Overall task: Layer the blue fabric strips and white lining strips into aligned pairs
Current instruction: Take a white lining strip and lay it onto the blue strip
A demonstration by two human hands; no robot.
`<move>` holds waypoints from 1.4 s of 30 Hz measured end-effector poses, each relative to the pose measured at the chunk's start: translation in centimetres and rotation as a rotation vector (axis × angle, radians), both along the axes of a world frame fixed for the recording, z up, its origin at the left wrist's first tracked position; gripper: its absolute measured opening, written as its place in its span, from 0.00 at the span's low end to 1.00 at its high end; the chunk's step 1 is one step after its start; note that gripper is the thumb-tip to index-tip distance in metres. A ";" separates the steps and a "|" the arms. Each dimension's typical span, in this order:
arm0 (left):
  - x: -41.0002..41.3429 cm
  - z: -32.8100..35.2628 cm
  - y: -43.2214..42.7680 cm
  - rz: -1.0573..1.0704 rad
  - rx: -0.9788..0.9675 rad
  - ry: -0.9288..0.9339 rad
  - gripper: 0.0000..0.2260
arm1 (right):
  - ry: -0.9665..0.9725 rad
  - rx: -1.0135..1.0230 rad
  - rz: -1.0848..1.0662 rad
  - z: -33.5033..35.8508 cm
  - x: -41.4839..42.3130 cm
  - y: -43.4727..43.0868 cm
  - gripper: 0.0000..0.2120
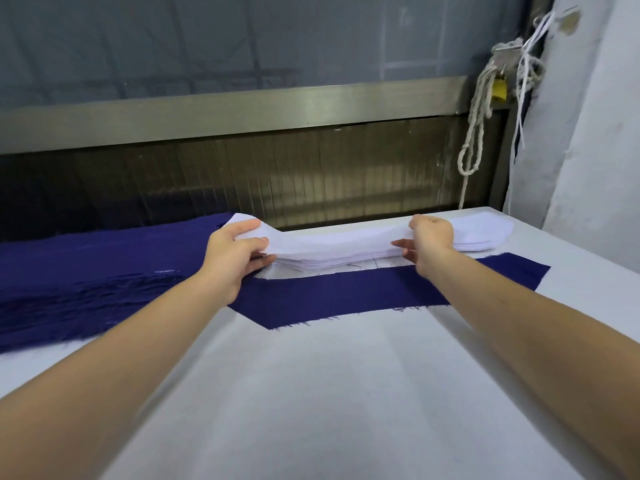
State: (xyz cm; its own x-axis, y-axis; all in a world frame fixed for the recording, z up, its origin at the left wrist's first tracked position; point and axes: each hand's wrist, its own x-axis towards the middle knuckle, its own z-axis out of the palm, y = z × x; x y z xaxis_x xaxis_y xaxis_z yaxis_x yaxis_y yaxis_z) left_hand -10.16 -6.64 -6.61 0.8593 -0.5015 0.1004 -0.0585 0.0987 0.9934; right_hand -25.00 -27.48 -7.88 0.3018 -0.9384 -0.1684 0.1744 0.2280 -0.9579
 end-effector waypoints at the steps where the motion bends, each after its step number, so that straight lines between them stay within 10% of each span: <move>1: -0.1 -0.2 0.3 0.001 0.017 -0.018 0.15 | 0.024 -0.038 -0.015 -0.1 -0.6 -0.3 0.13; 10: -0.7 -2.4 3.4 -0.042 0.252 -0.311 0.12 | 0.194 -0.311 0.034 -0.6 -6.7 -1.4 0.23; 23: -0.8 -4.0 4.9 -0.058 0.477 -0.707 0.18 | 0.548 -0.805 -0.017 -2.9 -9.6 -2.3 0.08; 42: 0.4 -4.2 5.3 0.030 0.338 -0.554 0.11 | 0.718 -0.806 -0.011 -2.5 -11.0 -3.3 0.15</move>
State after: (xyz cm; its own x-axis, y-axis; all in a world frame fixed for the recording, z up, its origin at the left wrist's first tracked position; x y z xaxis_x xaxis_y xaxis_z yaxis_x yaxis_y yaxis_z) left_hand -9.78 -1.33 -10.78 0.7393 -0.5600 0.3740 -0.5694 -0.2233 0.7912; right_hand -36.03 -30.78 -10.41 0.3700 -0.8540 0.3659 -0.4895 -0.5139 -0.7045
